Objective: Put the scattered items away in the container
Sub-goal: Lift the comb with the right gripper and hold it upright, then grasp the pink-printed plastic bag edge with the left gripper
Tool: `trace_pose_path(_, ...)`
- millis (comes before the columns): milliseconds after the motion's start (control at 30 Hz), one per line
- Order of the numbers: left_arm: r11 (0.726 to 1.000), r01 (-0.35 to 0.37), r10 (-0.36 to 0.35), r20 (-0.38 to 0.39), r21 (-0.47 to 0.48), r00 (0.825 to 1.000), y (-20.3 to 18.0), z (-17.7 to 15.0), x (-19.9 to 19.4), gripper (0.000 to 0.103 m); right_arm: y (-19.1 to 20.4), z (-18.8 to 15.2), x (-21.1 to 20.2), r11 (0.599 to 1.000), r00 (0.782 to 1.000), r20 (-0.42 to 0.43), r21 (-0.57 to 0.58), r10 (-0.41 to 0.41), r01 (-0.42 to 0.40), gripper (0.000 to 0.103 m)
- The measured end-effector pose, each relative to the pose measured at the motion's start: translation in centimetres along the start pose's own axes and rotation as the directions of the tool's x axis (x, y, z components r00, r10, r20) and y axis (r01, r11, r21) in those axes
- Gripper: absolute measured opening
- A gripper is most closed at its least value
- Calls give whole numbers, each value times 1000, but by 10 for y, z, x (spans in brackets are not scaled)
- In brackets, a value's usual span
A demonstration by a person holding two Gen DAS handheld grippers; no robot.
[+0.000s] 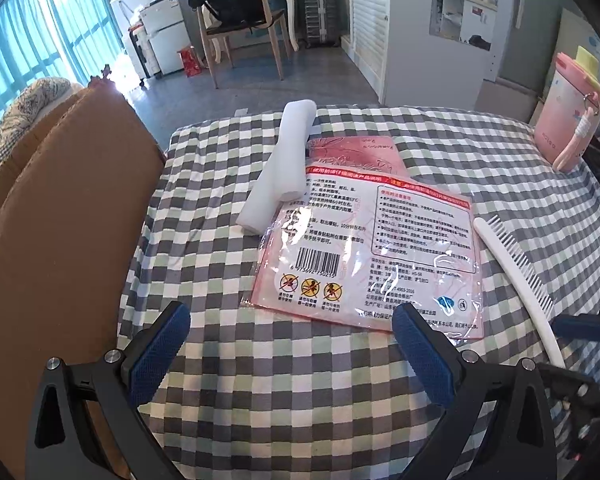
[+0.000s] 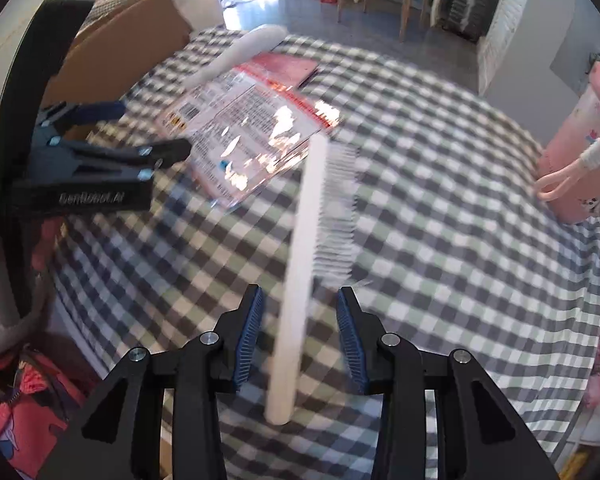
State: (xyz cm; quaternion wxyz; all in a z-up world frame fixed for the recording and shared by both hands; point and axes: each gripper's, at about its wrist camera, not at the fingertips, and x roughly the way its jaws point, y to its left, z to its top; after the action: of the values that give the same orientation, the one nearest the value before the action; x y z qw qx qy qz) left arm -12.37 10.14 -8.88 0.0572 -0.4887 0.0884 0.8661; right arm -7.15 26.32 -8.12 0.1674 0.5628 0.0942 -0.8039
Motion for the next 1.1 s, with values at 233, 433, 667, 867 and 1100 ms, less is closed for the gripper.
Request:
trace_pose_path(233,1000,1,-1,-1,-5,1000,7,-1,-1,103,2,1,-6,1000,1000,22,23,6,-6,13)
trace_pose_path(433,1000,5,-5,-3,-17,1000,13,-3,-1,103,0,3,-29,999,994,102,37,35,-39,13)
trace_pose_path(667,999,43,-43,19,4,999,2,2,-3,103,-16,3,-38,995,991,133,89,27,-39,13)
trace_pose_path(867,997,78,-78,-15,8,997,-7,9,13,103,-23,1,-35,993,991,126,106,34,-48,13)
trace_pose_path(1100,985,162,-163,-12,-64,987,0,12,21,103,-28,1,-34,991,991,130,118,43,-59,13)
